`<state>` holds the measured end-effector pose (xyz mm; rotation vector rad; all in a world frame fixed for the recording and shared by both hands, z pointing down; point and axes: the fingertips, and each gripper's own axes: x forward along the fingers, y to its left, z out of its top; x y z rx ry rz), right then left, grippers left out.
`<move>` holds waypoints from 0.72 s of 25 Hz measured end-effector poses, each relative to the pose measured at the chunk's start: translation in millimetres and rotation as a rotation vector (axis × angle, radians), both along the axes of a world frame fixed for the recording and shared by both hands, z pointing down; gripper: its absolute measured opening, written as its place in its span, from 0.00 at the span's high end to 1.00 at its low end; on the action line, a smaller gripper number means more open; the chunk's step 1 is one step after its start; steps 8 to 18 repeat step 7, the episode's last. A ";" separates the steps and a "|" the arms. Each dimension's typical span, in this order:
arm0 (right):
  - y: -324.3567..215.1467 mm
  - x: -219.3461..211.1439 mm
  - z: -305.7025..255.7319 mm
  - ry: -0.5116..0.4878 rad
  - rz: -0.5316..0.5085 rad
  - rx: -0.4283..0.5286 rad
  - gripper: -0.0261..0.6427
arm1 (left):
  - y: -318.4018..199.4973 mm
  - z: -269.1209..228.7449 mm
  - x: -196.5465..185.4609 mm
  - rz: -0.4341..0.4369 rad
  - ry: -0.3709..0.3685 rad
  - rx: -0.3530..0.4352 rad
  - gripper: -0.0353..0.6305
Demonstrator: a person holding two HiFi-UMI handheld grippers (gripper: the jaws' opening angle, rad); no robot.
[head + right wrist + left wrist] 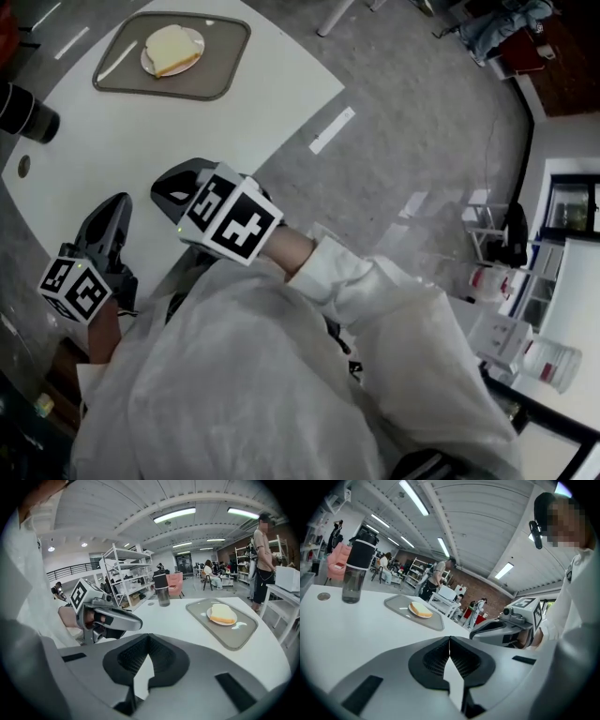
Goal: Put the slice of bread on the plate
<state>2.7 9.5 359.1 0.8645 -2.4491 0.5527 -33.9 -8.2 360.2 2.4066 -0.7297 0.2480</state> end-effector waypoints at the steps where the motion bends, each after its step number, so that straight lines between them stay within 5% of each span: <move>1: -1.5 -0.7 1.3 0.007 -0.005 -0.005 0.94 | -1.7 0.8 -2.9 -0.004 0.001 -0.005 0.93; 18: -9.1 -8.4 10.4 0.024 -0.040 -0.027 0.94 | -6.2 12.7 -11.0 -0.015 -0.011 -0.033 0.93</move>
